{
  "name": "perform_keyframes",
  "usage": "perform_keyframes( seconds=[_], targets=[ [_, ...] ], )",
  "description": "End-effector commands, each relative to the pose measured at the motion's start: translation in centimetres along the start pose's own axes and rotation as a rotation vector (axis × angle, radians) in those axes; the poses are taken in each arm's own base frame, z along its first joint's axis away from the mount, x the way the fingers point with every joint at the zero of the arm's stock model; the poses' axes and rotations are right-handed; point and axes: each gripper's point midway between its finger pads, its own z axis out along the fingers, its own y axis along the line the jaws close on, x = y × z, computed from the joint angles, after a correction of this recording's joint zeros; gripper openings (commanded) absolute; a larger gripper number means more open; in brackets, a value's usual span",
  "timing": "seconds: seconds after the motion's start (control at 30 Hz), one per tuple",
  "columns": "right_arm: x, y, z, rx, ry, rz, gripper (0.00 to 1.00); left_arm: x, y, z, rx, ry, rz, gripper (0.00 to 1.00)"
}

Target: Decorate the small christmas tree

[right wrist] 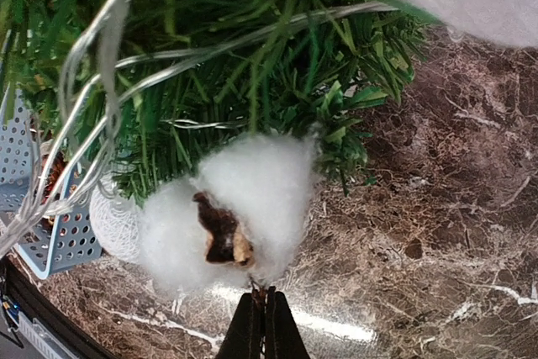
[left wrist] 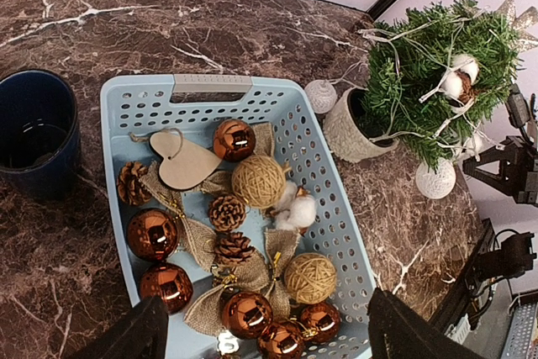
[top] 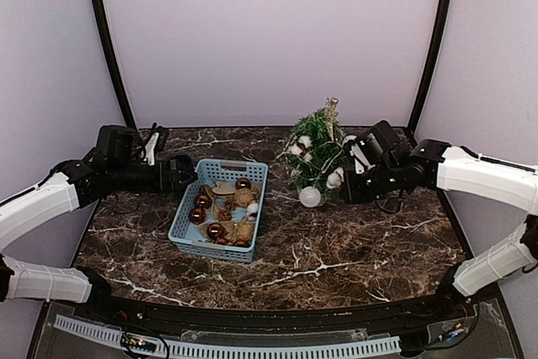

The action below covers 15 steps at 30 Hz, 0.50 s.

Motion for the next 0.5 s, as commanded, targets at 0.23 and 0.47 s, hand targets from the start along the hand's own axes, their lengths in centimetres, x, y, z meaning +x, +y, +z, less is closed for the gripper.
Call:
perform_keyframes(
  seconds=[0.23,0.47],
  targets=[
    [-3.5,1.4,0.6,-0.036,-0.084,-0.014,0.0,0.3,0.5,-0.1,-0.003,0.008,0.034,0.85],
    [-4.0,0.9,1.4,-0.002,-0.098,-0.019,0.0,0.2,0.6,0.3,0.002,0.009,0.03,0.85]
  ],
)
